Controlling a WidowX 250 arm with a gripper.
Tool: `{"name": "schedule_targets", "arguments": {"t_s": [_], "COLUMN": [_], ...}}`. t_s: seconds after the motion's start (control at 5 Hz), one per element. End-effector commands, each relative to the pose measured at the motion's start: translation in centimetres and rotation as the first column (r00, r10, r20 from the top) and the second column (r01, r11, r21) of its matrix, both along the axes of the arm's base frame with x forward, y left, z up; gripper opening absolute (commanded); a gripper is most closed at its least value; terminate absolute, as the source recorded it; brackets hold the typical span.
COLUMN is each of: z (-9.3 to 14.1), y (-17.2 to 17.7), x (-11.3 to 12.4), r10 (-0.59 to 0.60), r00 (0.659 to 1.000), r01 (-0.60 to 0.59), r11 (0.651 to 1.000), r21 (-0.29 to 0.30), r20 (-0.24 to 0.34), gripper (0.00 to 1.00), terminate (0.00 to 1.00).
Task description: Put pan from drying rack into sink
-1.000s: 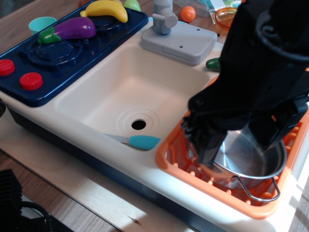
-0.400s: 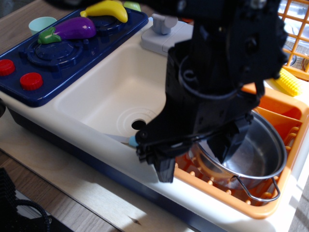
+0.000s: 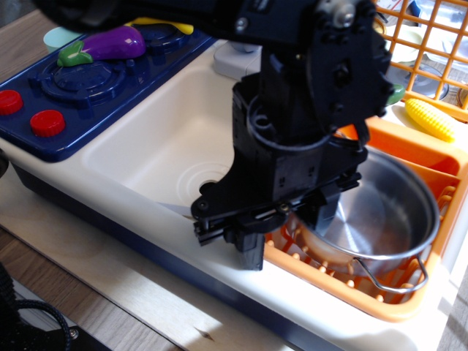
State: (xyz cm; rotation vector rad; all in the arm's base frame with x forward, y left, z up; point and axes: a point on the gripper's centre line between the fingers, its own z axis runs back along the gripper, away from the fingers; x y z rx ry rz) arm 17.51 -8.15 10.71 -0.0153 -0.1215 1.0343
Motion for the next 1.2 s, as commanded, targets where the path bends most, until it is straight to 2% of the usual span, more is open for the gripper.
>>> {"name": "schedule_targets", "arguments": {"t_s": [0.0,0.2,0.4,0.8,1.0], "z": [0.6,2.2,4.3,4.3,3.4], "y": [0.0,1.2,4.5,11.2,13.8], "x": [0.6,1.0,1.3,2.1,3.5], "r10": [-0.031,-0.037,-0.064,-0.099,-0.097], "r00": [0.999,0.999,0.998,0.992,0.991], "r01": [0.032,0.036,0.062,0.085,0.079], "r11": [0.999,0.999,0.993,0.980,0.981], "r21": [-0.013,0.040,0.102,0.183,0.180], "r20": [0.033,0.019,0.013,0.072,0.095], "gripper": [0.00,0.00,0.00,0.00,0.00], "terminate": [0.00,0.00,0.00,0.00,0.00]}}
